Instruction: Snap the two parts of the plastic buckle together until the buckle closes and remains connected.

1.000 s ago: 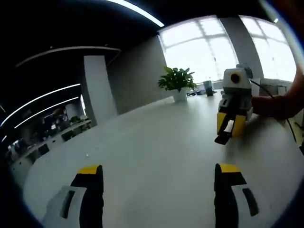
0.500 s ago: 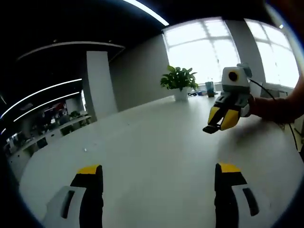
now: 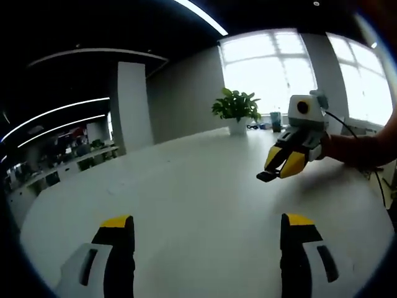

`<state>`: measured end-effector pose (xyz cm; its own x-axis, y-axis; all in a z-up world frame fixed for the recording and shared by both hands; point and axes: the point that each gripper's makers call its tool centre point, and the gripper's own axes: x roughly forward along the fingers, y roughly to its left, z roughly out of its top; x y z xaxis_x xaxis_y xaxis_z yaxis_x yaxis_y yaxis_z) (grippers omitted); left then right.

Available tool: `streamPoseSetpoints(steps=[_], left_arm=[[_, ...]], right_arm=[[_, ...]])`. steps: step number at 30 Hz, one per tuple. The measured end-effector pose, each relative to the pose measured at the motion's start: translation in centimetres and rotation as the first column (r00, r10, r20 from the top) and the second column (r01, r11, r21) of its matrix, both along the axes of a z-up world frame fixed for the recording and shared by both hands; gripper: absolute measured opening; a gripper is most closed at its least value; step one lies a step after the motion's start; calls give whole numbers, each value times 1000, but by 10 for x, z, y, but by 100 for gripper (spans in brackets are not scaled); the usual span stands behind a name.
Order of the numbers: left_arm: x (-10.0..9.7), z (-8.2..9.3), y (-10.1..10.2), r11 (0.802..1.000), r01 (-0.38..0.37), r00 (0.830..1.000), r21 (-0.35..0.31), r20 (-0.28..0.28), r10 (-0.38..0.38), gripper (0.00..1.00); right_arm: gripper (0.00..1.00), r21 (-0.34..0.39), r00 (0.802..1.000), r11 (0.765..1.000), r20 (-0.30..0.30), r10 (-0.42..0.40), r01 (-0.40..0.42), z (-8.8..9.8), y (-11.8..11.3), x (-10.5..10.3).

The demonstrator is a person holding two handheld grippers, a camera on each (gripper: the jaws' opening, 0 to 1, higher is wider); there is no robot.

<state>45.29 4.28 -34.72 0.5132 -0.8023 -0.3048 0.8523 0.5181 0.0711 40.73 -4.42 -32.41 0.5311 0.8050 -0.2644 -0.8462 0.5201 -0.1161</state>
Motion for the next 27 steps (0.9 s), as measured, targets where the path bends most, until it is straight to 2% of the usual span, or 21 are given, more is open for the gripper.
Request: streamPoseSetpoints(steps=[5,8,16,27], left_arm=[[-1,1,-1,1000,6,1000,-10,-8,-6,99],[0,-5,-1,1000,4,999,-6,-35,-4,99],[-1,-5,-1,1000,1,999,-6,-40,-1,99],[-3,-7,-3,1000,9,999,-5,-52,-9,99]], right_arm=[[10,-13,1000,1000,1,-17,17,-1,-2,5],[10,-14,999,999,0,-34,34,-1,-4,9],[10,-6,999,999,-1,-46,46,4,-2,18],[10,-19,999,999,-12,-48,47,-1,-1,22]])
